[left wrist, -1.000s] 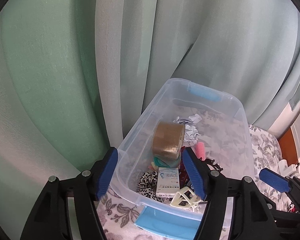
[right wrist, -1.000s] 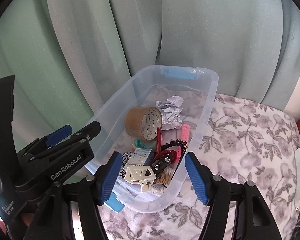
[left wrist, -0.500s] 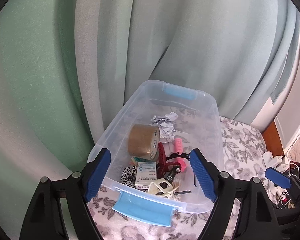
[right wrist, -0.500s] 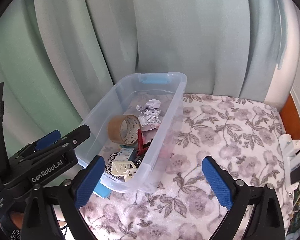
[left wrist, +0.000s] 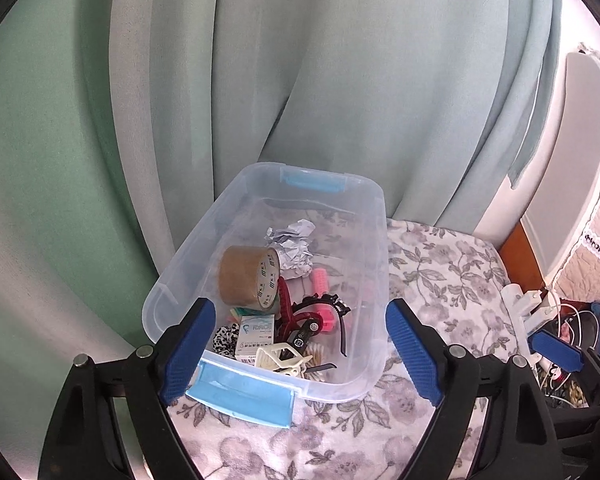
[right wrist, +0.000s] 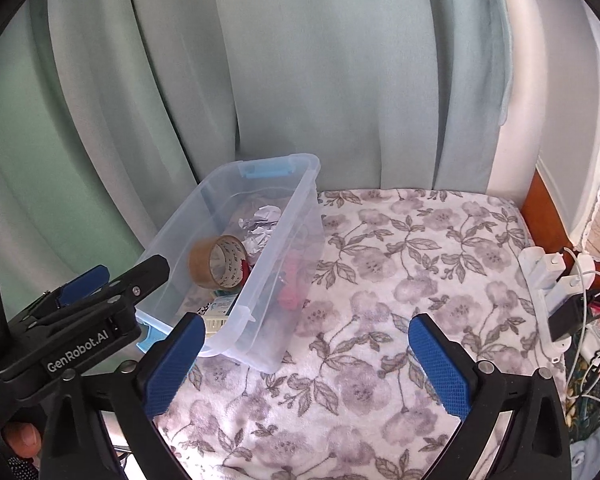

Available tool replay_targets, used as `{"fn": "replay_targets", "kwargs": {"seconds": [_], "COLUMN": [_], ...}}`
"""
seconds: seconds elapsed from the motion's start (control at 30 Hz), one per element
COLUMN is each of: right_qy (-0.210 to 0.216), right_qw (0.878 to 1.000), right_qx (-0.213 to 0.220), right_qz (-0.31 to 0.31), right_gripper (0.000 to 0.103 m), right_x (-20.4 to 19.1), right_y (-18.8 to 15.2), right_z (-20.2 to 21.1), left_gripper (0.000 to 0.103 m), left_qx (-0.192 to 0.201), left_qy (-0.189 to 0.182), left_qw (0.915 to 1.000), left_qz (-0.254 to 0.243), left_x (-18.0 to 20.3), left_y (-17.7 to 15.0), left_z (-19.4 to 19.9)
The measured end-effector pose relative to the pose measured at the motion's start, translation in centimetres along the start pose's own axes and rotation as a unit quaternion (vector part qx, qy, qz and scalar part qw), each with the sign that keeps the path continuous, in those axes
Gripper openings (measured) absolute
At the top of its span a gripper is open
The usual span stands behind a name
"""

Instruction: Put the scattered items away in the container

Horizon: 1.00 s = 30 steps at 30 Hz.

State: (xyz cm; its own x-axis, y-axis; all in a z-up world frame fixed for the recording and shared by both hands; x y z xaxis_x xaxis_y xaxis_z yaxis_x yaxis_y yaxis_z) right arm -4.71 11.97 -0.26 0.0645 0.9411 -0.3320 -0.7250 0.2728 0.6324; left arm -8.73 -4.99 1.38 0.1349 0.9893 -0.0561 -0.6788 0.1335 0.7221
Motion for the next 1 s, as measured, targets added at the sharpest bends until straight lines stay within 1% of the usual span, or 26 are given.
{"fn": "replay_targets", "kwargs": {"seconds": [0.2, 0.37, 0.5, 0.67, 0.83, 1.0], "right_qy": [-0.015, -0.015, -0.019, -0.026, -0.037, -0.045], "right_qw": [1.000, 1.000, 1.000, 0.999, 0.999, 0.998], "right_qx": [0.005, 0.009, 0.005, 0.000, -0.009, -0.017], "right_qz": [-0.006, -0.012, -0.017, -0.025, -0.036, -0.047], "right_gripper": [0.103, 0.103, 0.103, 0.103, 0.103, 0.103], "right_x": [1.0, 1.7, 2.3, 3.2, 4.1, 4.8], "right_y": [-0.2, -0.3, -0.6, -0.9, -1.1, -1.3], "right_z": [1.3, 2.3, 2.6, 3.1, 3.4, 3.7], "left_gripper": [0.088, 0.093, 0.094, 0.094, 0.094, 0.094], "left_qx": [-0.016, -0.033, -0.036, -0.046, -0.056, -0.066], "left_qy": [-0.015, -0.028, -0.019, -0.023, -0.010, -0.004], "left_qw": [0.9997, 0.9990, 0.9992, 0.9986, 0.9979, 0.9969], "left_qz": [0.003, 0.010, -0.003, -0.008, -0.031, -0.043], "left_x": [1.1, 1.8, 2.5, 3.3, 4.0, 4.4], "left_y": [-0.4, -0.9, -1.0, -1.3, -1.5, -1.8], "left_z": [0.3, 0.4, 0.8, 0.8, 1.0, 1.3]}}
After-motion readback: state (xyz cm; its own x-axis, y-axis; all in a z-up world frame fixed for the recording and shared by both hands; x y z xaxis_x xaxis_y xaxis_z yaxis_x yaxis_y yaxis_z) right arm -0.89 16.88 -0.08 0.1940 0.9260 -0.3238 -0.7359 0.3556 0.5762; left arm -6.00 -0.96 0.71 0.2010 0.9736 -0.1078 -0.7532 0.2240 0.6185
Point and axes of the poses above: each gripper's, at about its wrist camera, not at the fingertips, and z roughly against the way its jaws point, x to its right, y to its top, the point moved 6 cm from there along -z, roughly the way its jaws point, and after that the axes turned 9 degrees about -z, right-handed, at the moved point
